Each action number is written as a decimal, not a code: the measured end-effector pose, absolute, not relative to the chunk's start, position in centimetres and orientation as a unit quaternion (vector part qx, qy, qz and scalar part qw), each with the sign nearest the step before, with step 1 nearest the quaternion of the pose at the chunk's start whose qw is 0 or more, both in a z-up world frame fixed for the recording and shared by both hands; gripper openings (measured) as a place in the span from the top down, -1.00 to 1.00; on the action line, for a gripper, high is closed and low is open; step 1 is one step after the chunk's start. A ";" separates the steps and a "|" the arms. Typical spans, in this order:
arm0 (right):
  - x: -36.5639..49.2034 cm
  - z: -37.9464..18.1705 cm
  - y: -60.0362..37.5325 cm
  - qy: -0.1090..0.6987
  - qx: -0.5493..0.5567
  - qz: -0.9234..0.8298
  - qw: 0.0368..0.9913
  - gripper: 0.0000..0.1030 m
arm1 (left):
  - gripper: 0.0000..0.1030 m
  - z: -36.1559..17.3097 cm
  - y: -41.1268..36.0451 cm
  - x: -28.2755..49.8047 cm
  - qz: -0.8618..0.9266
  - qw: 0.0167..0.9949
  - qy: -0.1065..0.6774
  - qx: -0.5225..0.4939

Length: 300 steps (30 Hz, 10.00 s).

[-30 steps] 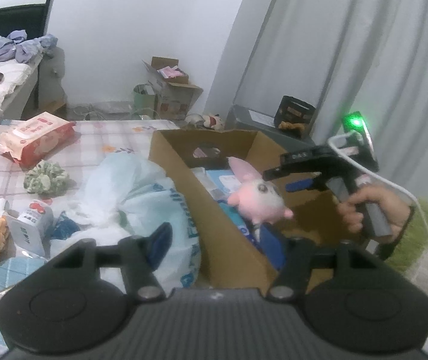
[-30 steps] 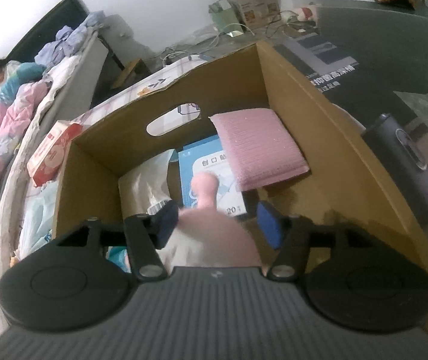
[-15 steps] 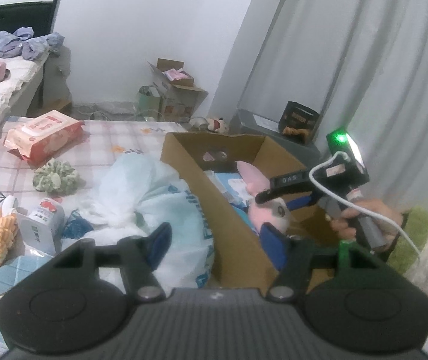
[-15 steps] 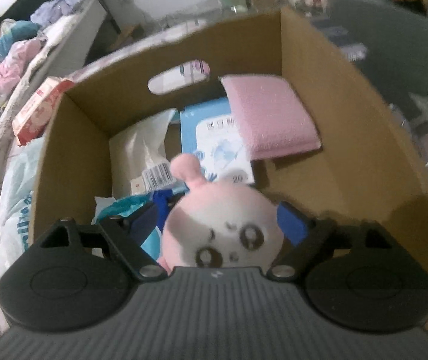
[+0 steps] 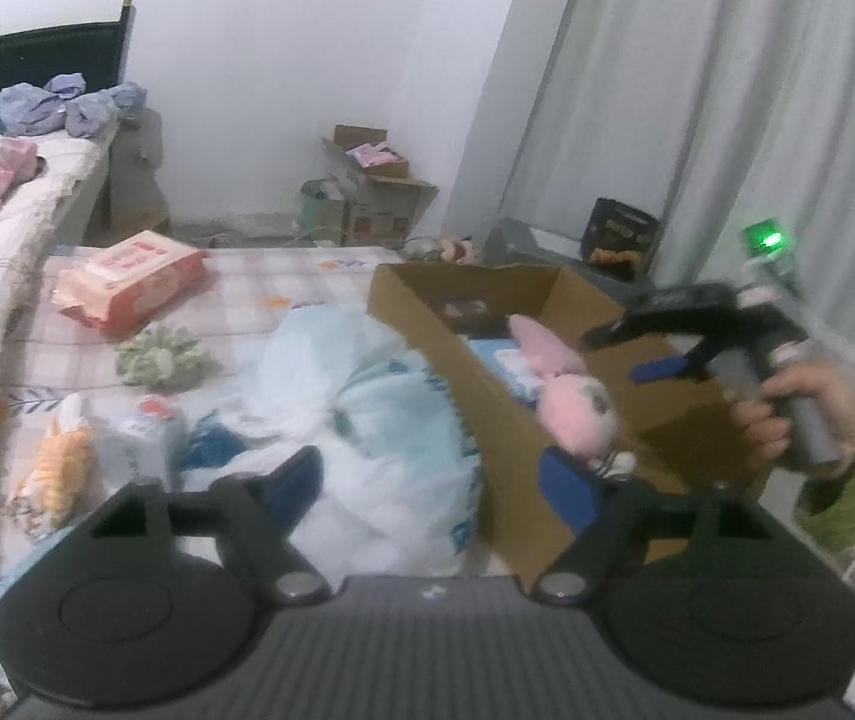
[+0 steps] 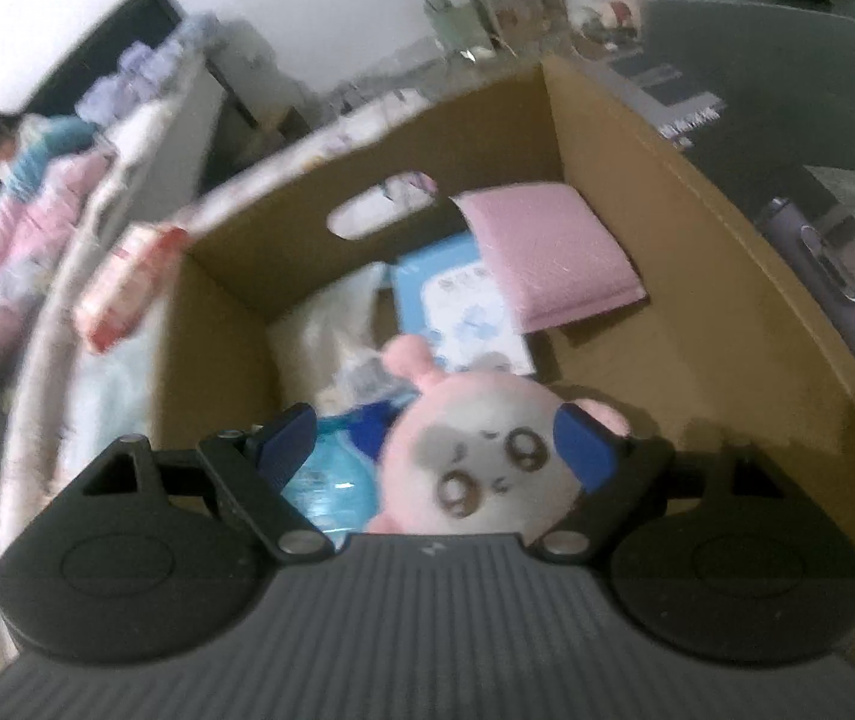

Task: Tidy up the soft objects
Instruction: 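Move both grippers back to the blue towel on the bed, then close both grippers on the blue towel under the olive package, then lift the blue towel off the bed with both grippers, then carry the blue towel over the cardboard box and lower it in, then open both grippers to release the towel onto the pink doll, then move both grippers to the orange-and-white striped rolled sock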

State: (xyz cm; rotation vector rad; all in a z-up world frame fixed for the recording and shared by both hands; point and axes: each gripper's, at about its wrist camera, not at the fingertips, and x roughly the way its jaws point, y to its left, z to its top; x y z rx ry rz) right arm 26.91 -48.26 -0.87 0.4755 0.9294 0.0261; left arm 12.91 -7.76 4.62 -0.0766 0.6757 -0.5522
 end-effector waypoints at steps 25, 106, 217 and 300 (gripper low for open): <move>18.4 4.9 -30.1 0.388 0.253 0.248 0.851 -0.67 | -0.73 1.6 2.3 7.7 -0.140 0.930 0.339 -0.019; 21.7 -8.8 -16.5 0.521 0.248 0.273 0.770 -0.02 | 0.15 -7.1 6.3 15.2 -0.221 0.837 0.490 -0.104; 24.8 -3.3 -50.2 0.491 0.065 -0.029 0.868 0.13 | -0.72 2.7 -6.7 12.4 -0.269 0.899 0.333 -0.089; 32.3 5.0 -17.9 0.486 0.227 0.304 0.787 -0.43 | -0.63 1.0 5.9 16.2 -0.085 0.945 0.315 0.010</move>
